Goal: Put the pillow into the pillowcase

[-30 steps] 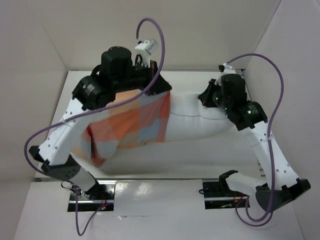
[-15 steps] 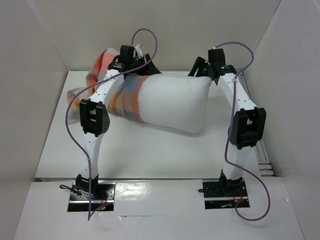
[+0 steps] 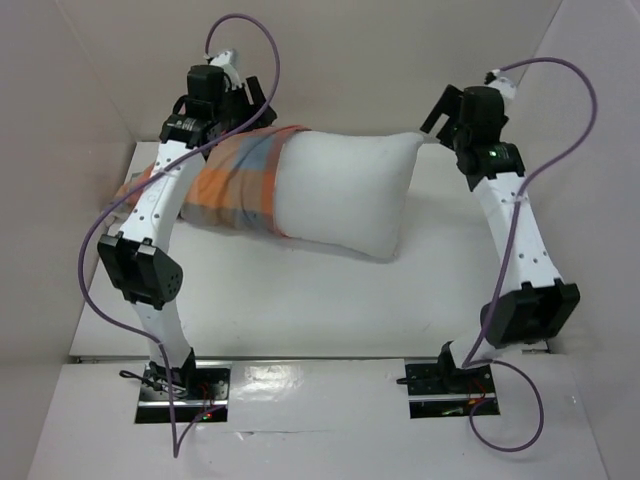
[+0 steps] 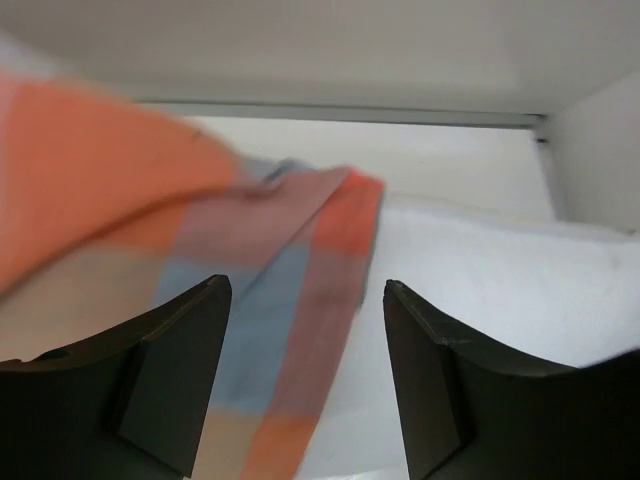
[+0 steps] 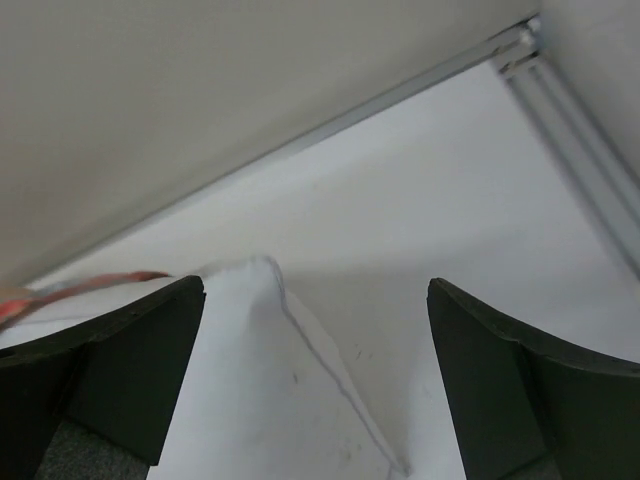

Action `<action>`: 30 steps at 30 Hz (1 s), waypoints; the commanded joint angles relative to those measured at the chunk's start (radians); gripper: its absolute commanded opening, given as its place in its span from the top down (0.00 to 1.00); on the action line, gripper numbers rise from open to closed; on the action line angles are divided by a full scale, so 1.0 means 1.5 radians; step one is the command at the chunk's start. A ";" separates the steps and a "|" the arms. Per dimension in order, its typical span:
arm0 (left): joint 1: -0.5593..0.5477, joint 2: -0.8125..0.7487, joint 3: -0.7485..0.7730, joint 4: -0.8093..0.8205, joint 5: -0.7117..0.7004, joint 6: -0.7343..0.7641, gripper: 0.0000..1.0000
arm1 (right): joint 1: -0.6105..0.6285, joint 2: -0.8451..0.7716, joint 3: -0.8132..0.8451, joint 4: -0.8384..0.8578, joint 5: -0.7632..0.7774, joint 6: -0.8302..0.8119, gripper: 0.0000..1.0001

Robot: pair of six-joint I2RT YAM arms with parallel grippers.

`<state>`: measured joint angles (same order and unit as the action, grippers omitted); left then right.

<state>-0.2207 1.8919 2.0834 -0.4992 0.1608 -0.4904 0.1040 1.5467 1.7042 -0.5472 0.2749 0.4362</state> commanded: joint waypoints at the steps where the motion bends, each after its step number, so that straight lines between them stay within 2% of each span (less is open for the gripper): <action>1: -0.010 -0.009 -0.030 -0.076 -0.187 0.053 0.25 | -0.014 -0.061 -0.032 0.031 0.081 -0.013 0.00; 2: -0.020 -0.019 -0.043 -0.083 -0.207 0.053 0.25 | -0.014 -0.073 -0.040 0.030 0.081 -0.013 0.00; 6: -0.049 -0.097 -0.222 -0.028 -0.221 0.047 0.26 | -0.014 -0.096 -0.125 0.037 -0.026 -0.039 0.00; 9: -0.079 -0.108 -0.275 0.011 -0.235 0.039 0.25 | -0.006 -0.058 -0.170 0.046 -0.089 -0.039 0.00; 12: -0.103 -0.062 -0.252 0.011 -0.258 0.025 0.23 | 0.000 -0.005 -0.179 0.053 -0.119 -0.039 0.00; 15: -0.129 -0.004 -0.183 -0.012 -0.284 0.007 0.23 | 0.000 0.032 -0.185 0.075 -0.119 -0.039 0.00; 17: -0.149 -0.003 -0.172 -0.002 -0.317 -0.009 0.23 | 0.006 0.046 -0.185 0.085 -0.125 -0.033 0.00; 19: -0.178 -0.029 -0.213 0.053 -0.338 -0.010 0.26 | 0.006 0.064 -0.192 0.102 -0.125 -0.033 0.00; 24: -0.184 -0.058 -0.232 0.084 -0.355 -0.032 0.28 | 0.000 0.132 -0.167 0.126 -0.150 -0.063 0.00; 26: -0.184 -0.042 -0.202 0.084 -0.371 -0.032 0.31 | 0.000 0.164 -0.134 0.118 -0.165 -0.072 0.00; 30: -0.190 -0.008 -0.142 0.084 -0.407 -0.025 0.30 | -0.006 0.213 -0.085 0.132 -0.199 -0.085 0.00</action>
<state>-0.5106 1.8679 1.7691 -0.4290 -0.3645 -0.5137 0.1013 1.8355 1.5085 -0.4187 0.0345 0.3450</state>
